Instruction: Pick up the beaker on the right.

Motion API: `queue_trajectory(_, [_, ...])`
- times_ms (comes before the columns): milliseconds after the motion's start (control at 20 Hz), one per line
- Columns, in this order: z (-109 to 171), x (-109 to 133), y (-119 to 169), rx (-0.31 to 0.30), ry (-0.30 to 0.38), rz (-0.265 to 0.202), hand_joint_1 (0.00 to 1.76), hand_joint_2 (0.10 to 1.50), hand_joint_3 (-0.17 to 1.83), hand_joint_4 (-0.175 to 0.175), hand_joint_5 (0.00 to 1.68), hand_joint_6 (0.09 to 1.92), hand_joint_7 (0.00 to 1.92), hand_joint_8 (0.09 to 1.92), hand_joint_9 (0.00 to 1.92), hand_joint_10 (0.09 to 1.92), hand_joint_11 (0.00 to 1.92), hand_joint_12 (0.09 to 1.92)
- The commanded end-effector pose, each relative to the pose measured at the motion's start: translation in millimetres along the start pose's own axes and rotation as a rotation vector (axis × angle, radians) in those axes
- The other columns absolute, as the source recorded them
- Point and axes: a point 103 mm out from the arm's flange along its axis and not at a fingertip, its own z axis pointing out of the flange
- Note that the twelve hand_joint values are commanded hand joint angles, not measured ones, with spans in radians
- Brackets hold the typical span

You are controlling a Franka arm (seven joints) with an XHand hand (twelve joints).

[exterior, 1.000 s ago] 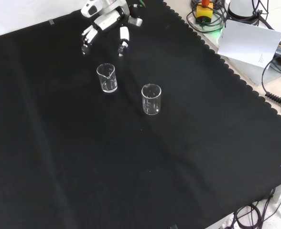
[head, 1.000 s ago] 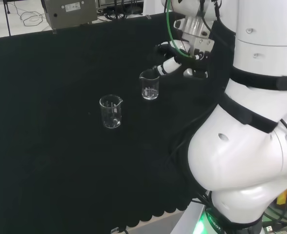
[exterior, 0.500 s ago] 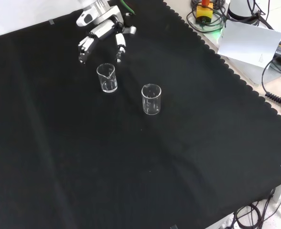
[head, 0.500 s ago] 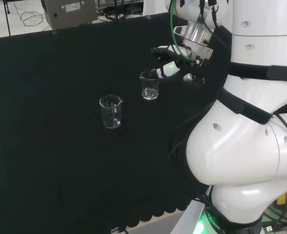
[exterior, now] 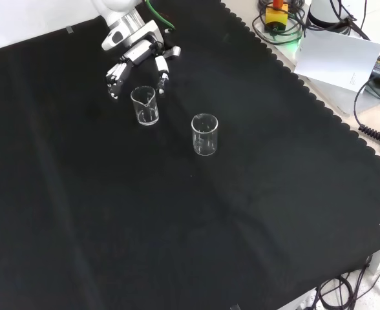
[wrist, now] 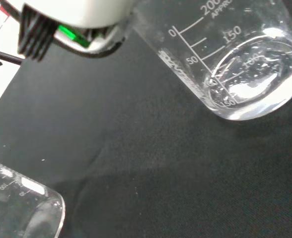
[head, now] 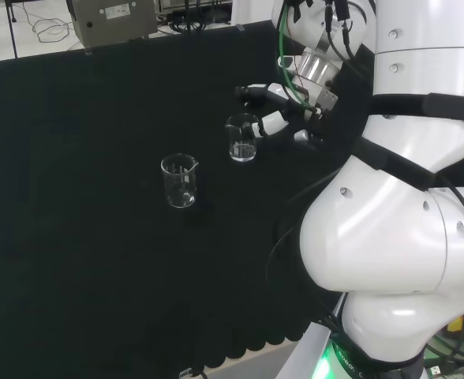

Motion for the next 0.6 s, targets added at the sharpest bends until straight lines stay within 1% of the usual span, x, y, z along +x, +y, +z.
queue_trajectory(50, [8, -3, 3, -0.002, 0.029, -0.027, 0.98, 0.48, 0.67, 0.004, 0.51, 0.09, 0.21, 0.58, 0.39, 0.6, 0.02, 1.39])
queue_trajectory(150, [11, -5, 2, -0.023, 0.048, -0.032, 0.97, 0.47, 0.69, 0.001, 0.53, 0.09, 0.23, 0.59, 0.39, 0.6, 0.02, 1.38])
queue_trajectory(300, [15, -6, 4, -0.023, 0.059, -0.041, 0.93, 0.46, 0.69, -0.003, 0.55, 0.09, 0.25, 0.59, 0.39, 0.59, 0.01, 1.38])
queue_trajectory(450, [21, -11, 4, -0.03, 0.09, -0.042, 0.94, 0.46, 0.69, -0.006, 0.55, 0.09, 0.28, 0.6, 0.4, 0.59, 0.0, 1.38])
queue_trajectory(600, [26, -11, 5, -0.044, 0.113, -0.058, 0.95, 0.46, 0.69, -0.01, 0.57, 0.09, 0.37, 0.63, 0.46, 0.6, 0.02, 1.38])
